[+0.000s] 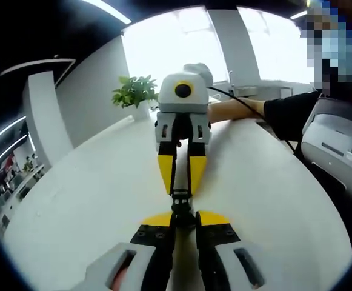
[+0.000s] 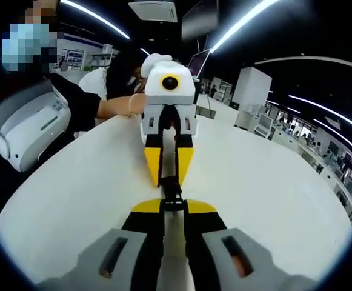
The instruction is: Snap the two parts of the plastic buckle together until the buckle closes and remains connected.
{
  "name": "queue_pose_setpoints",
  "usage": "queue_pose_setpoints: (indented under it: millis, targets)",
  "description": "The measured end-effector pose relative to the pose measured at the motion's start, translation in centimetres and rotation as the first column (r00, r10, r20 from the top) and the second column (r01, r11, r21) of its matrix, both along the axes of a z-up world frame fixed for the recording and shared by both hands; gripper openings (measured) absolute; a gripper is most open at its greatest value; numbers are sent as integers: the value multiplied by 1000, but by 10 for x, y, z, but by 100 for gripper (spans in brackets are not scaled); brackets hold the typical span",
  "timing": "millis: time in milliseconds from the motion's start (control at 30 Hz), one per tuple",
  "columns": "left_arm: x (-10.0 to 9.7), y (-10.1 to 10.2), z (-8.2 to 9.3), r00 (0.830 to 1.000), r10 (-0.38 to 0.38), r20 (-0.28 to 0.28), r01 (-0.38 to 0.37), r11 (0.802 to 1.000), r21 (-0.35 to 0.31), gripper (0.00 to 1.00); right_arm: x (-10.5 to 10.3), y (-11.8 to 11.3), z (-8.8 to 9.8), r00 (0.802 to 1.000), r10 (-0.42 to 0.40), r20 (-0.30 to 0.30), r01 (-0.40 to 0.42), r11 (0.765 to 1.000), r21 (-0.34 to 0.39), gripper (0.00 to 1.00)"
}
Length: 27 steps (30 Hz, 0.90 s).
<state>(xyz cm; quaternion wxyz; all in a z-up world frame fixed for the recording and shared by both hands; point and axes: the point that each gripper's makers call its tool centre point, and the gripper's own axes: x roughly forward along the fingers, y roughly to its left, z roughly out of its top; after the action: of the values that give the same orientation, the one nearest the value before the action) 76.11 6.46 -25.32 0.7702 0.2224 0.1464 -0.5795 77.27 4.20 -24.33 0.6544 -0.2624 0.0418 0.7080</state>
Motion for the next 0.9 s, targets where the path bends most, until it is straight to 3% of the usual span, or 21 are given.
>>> queue_pose_setpoints:
  millis: [900]
  targets:
    - [-5, -4, -1, 999, -18, -34, 17, 1000, -23, 12, -10, 3, -3, 998, 63, -7, -63, 998, 6, 11]
